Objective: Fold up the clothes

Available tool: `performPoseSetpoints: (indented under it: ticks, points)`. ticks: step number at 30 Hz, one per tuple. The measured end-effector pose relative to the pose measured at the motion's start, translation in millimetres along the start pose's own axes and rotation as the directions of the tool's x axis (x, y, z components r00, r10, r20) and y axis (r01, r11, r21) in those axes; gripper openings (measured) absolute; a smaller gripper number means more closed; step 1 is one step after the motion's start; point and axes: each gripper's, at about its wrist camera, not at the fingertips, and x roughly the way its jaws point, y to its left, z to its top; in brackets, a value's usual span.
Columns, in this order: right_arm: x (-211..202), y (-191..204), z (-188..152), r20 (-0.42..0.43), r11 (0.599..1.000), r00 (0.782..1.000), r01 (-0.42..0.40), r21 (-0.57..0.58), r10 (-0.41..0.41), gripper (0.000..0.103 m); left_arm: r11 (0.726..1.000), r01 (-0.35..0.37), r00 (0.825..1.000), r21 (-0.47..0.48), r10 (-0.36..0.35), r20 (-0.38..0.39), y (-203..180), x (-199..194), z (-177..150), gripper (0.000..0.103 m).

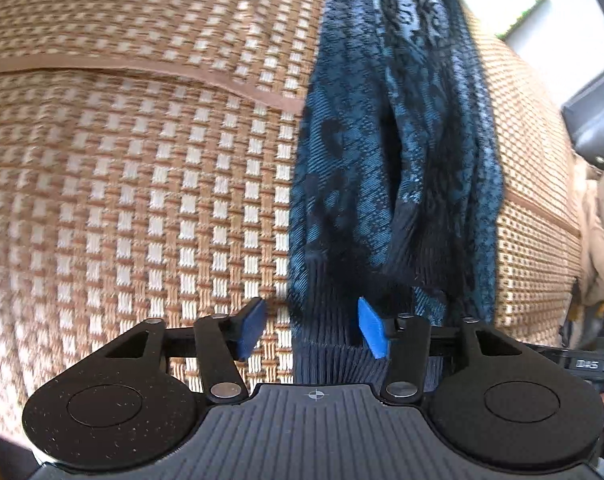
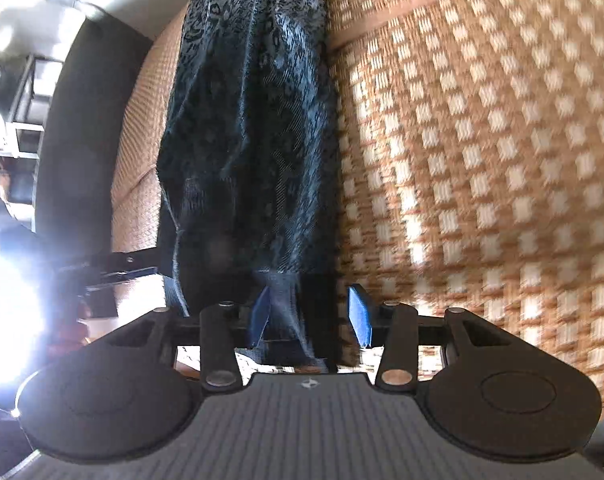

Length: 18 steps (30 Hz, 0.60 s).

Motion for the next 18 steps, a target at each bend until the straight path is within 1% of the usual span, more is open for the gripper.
performPoseSetpoints:
  ticks: [4,8,9,10,11,12,15,16,17,18]
  points:
    - [21.2,2.0,-9.3,0.035,0.998,0.999,-0.026,0.06,0.024,0.047,0.997,0.075,0.997,0.014,-0.074,-0.037,6.6,4.0,11.2,0.073]
    - [32.9,10.9,-13.6,0.089,0.996,0.996,-0.003,0.093,-0.006,0.047,0.991,0.1,0.994,0.084,-0.096,-0.055,-0.9,11.2,11.8,0.072]
    - [33.0,11.9,-14.5,0.093,0.995,0.996,-0.006,0.1,-0.004,0.047,0.991,0.104,0.993,0.089,-0.099,-0.06,-1.7,12.0,8.7,0.068]
    - [32.9,12.5,-15.4,0.093,0.994,0.996,-0.011,0.11,0.001,0.044,0.99,0.109,0.992,0.093,-0.103,-0.066,-2.1,12.9,5.5,0.042]
    - [32.1,12.3,-16.4,0.092,0.993,0.996,-0.015,0.12,0.004,0.027,0.989,0.114,0.992,0.097,-0.108,-0.072,-2.6,13.7,2.4,0.015]
    - [30.5,12.3,-17.4,0.094,0.991,0.996,-0.023,0.131,0.011,0.013,0.988,0.119,0.992,0.095,-0.114,-0.062,-1.5,9.2,-4.4,0.008]
    - [16.1,12.7,-19.6,0.157,0.982,0.984,-0.106,0.157,0.081,0.012,0.987,0.129,0.991,0.096,-0.127,-0.035,1.5,-2.4,-10.1,0.008]
    - [11.8,15.2,-20.4,0.172,0.982,0.981,-0.114,0.151,0.088,0.012,0.987,0.134,0.991,0.085,-0.131,-0.038,4.6,-2.8,-9.3,0.01]
    - [9.2,16.9,-20.9,0.178,0.983,0.98,-0.117,0.143,0.09,0.013,0.988,0.136,0.99,0.076,-0.133,-0.045,8.0,-2.6,-8.7,0.017]
    - [10.1,17.4,-21.2,0.171,0.985,0.982,-0.105,0.138,0.081,0.017,0.989,0.131,0.99,0.07,-0.127,-0.054,10.5,-1.0,-7.7,0.036]
